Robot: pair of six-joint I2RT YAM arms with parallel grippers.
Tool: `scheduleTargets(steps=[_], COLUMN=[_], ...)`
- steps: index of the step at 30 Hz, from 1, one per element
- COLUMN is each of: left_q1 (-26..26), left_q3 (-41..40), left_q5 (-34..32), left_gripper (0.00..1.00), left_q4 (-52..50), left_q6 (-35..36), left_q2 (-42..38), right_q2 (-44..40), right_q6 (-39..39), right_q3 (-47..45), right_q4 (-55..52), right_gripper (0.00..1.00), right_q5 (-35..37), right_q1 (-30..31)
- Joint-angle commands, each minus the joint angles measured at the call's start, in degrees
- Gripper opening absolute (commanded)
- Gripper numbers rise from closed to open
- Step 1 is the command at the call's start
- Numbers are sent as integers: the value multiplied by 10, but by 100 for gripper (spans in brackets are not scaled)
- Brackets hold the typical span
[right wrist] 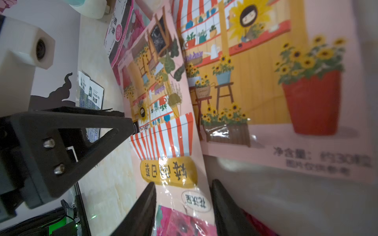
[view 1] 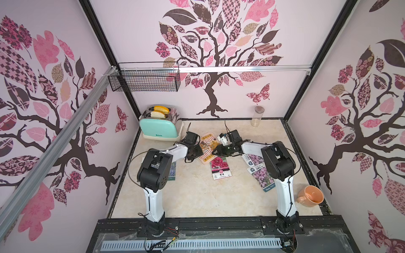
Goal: Arrange the seed packets in a row
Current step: Pick up the seed packet from the center of the board.
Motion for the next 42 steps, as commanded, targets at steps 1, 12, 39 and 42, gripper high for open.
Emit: scheduleTargets(steps=[1, 12, 39, 42], left_q1=[-21, -69, 18, 16], left_q3=[23, 117, 15, 26], left_q5=[19, 40, 155, 218], left_gripper=[34, 8, 60, 60], left_q4=[-25, -41, 32, 23], left_q6=[2, 2, 294, 326], left_q2=[47, 110, -152, -124], right_q2=[5, -29, -58, -53], right_q6=[-2, -23, -391, -399], right_q3=[-4, 18, 155, 164], right_q4=[-5, -45, -452, -462], right_gripper=[45, 6, 0, 0], right_q5=[6, 34, -170, -169], right_q1=[0, -87, -134, -119])
